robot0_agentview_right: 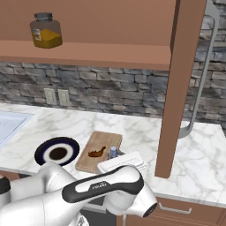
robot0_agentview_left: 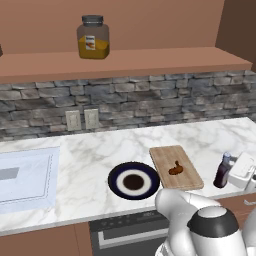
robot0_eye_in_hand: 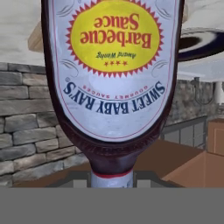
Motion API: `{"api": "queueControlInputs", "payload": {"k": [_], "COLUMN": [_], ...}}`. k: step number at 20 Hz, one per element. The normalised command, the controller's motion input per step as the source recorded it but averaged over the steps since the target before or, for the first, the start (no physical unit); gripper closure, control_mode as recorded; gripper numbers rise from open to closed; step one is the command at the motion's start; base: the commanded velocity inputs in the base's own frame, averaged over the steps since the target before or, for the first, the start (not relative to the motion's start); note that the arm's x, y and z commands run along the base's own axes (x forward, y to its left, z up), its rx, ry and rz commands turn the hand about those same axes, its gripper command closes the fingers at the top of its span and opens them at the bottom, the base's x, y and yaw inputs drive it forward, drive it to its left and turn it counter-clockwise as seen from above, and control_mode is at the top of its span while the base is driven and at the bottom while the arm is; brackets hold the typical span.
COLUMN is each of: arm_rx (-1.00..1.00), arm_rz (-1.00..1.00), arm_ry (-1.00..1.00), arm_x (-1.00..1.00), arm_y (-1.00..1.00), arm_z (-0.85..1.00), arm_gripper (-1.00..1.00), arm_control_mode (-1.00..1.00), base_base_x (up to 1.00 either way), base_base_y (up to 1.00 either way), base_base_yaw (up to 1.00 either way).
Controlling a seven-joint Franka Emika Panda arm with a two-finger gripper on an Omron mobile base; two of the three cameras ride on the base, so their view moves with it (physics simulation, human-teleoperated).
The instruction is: Pick the chicken drumstick from the plate and place it on the cutting board. Then pick the condiment bottle from the cabinet and place it next to the cutting board.
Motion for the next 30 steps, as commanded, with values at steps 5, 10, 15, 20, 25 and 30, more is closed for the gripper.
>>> {"api": "queueControlInputs", "payload": {"k": [5,10,15,20,25,30], "arm_rx": [0.00,0.00,0.00,0.00,0.00,0.00], "arm_rz": [0.00,0.00,0.00,0.00,0.00,0.00], "arm_ry": [0.00,0.00,0.00,0.00,0.00,0.00], "arm_x": [0.11,0.07,0.04,0.08,0.13,0.15], "arm_y": [-0.01,-0.03,-0.07,-0.08,-0.05,-0.03], "arm_z": [-0.14,-0.13,-0.12,-0.13,-0.13,-0.14], "arm_gripper": [1.00,1.00,1.00,1.00,1.00,1.00], "arm_control_mode": [-1.00,-1.00,-1.00,-1.00,-1.00,-1.00], "base_base_x": [0.00,0.00,0.00,0.00,0.00,0.00], "base_base_y": [0.00,0.00,0.00,0.00,0.00,0.00], "base_base_yaw": [0.00,0.00,0.00,0.00,0.00,0.00]}}
